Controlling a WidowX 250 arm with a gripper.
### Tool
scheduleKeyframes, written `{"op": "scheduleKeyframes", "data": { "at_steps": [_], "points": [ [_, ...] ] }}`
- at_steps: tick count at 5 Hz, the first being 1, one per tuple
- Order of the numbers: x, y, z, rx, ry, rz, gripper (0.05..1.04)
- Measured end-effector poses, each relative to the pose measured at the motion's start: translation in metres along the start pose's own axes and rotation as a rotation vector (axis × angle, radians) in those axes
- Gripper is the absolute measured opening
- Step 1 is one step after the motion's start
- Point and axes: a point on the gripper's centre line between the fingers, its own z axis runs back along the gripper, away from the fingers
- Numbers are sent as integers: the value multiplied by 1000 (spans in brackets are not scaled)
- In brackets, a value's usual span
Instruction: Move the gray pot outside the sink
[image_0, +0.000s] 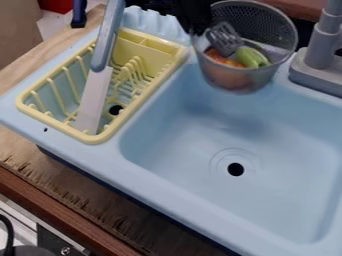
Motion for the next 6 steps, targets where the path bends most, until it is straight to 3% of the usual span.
{"op": "scheduleKeyframes", "data": {
  "at_steps": [3, 4, 5, 6],
  "points": [
    [32, 10, -12, 19, -1, 122, 55],
    [31, 11, -14, 37, 7, 118, 67],
    [29, 9, -11, 36, 28, 119, 218],
    [27, 12, -7, 57, 46, 108, 461]
  ]
}}
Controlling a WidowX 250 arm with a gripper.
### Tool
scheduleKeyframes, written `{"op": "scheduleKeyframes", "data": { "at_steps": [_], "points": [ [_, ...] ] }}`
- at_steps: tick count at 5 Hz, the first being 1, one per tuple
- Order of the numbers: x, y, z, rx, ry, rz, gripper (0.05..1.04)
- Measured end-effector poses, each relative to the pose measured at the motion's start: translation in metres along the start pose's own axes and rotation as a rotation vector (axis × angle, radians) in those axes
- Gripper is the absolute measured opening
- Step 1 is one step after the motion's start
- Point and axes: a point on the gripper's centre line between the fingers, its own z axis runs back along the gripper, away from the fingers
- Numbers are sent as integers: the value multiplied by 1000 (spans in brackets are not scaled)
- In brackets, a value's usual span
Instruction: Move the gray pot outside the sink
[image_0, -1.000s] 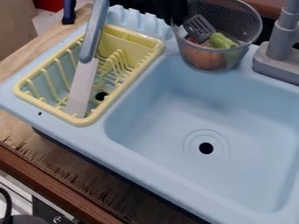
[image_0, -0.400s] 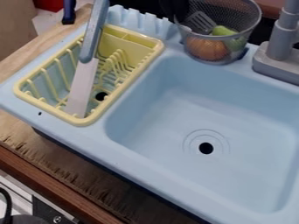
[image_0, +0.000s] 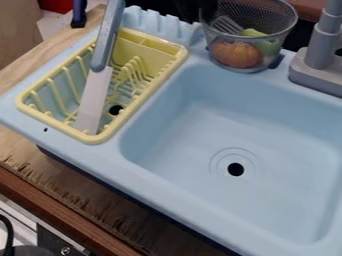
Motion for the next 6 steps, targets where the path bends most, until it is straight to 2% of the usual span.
{"op": "scheduleKeyframes", "data": {
  "at_steps": [1, 2, 4, 5, 6],
  "points": [
    [-4, 2, 0, 15, 24, -18, 756],
    [-11, -1, 7, 53, -23, -105, 987],
    [-52, -15, 24, 41, -63, -290, 999],
    [-72, -14, 21, 52, -42, -368, 999],
    [-94, -8, 4, 112, -5, -440, 999]
  ]
}}
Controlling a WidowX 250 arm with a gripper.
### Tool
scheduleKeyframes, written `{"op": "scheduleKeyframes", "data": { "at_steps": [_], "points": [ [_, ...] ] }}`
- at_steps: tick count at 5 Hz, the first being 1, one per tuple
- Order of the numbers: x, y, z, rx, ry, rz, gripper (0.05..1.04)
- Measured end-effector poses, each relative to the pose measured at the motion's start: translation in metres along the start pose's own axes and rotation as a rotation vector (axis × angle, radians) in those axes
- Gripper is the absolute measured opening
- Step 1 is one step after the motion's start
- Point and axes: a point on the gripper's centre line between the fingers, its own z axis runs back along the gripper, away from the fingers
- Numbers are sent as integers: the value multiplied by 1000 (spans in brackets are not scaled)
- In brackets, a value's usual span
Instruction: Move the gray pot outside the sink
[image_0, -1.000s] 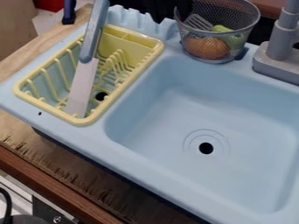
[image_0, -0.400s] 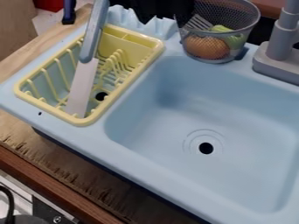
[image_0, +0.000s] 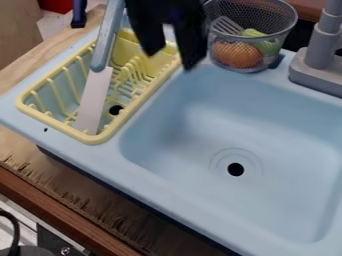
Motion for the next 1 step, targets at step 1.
{"op": "scheduleKeyframes", "data": {
  "at_steps": [1],
  "points": [
    [-12, -1, -7, 26, -19, -47, 999]
  ]
}}
